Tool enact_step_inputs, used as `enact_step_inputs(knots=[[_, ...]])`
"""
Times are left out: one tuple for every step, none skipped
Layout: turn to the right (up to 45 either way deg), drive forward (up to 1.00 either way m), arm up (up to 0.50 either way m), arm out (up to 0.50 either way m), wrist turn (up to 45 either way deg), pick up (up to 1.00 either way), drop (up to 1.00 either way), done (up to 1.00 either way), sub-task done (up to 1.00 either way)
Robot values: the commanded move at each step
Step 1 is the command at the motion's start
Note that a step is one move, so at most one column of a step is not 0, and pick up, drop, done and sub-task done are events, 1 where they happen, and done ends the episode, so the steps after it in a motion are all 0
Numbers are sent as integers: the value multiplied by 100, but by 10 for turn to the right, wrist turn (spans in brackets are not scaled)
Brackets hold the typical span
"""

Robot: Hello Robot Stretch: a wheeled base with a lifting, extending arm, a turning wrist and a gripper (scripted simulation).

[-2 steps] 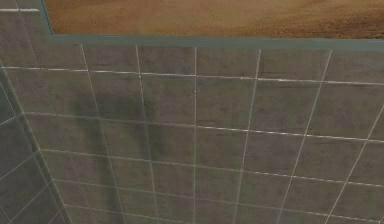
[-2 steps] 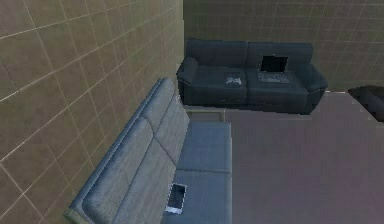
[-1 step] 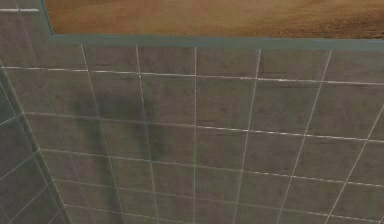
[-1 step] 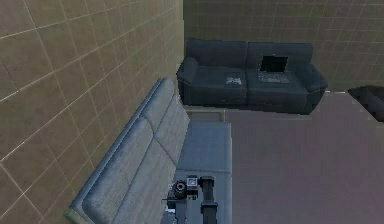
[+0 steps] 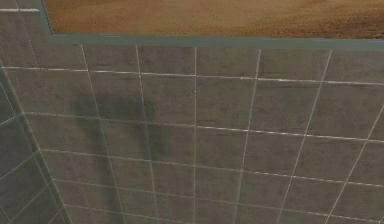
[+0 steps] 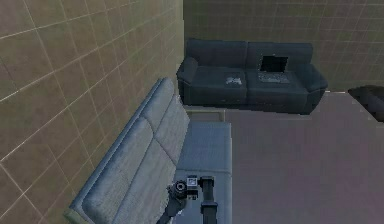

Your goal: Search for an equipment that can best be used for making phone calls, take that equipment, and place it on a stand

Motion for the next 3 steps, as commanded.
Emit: enact_step_inputs(knots=[[0,0,0,0,450,0,0,0,0],[0,0,0,0,450,0,0,0,0],[0,0,0,0,360,0,0,0,0]])
